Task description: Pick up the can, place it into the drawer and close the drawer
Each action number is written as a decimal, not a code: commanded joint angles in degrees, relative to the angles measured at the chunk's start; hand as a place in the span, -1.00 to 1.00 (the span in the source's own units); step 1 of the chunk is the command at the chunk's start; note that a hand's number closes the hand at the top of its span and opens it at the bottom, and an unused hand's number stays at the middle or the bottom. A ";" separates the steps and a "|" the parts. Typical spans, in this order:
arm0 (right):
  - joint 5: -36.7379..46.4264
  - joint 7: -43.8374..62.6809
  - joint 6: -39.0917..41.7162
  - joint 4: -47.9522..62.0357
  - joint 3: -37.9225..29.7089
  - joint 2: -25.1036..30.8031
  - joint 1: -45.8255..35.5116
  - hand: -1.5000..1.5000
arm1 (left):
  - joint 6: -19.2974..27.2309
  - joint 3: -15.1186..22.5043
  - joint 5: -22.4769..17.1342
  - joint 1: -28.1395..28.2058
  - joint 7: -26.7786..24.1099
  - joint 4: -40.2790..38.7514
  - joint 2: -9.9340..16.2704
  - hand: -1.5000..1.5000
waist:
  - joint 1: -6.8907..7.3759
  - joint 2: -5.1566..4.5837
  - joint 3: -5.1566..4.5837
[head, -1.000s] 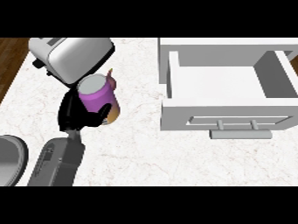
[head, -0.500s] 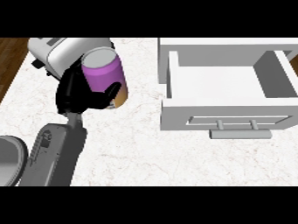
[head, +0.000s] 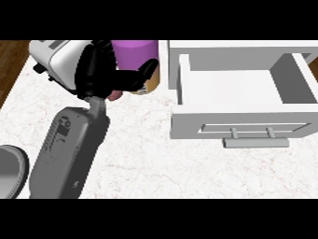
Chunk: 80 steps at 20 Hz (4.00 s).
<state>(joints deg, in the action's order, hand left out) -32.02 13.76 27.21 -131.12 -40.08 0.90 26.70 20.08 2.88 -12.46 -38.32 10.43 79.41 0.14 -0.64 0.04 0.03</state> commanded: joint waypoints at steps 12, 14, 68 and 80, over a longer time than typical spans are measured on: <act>0.16 2.77 -0.71 -0.37 1.12 -0.39 -2.15 -1.00 | 11.33 5.55 -5.18 -21.12 -3.52 -19.81 -0.14 1.00 | -0.89 -0.21 -0.01; -2.34 4.46 -2.28 -0.80 -1.09 1.37 -2.53 -1.00 | 10.97 6.81 -6.00 -21.47 -3.14 -20.55 -0.14 1.00 | -0.76 -0.14 -0.02; 2.21 3.97 -1.87 -1.50 1.71 3.30 -9.04 -1.00 | 24.54 31.11 -44.22 -42.74 -22.10 -54.85 -0.14 -1.00 | -4.71 -1.27 0.07; 25.96 -6.47 2.04 -8.05 8.75 6.11 -17.26 -1.00 | 25.04 30.98 -47.42 -43.68 -27.65 -52.58 -0.14 -1.00 | -2.73 -1.37 0.04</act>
<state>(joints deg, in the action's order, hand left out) -14.03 8.56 28.53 -136.27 -34.29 6.57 11.32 44.93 34.54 -59.13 -80.66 -15.42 27.59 0.00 -3.87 -1.19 0.07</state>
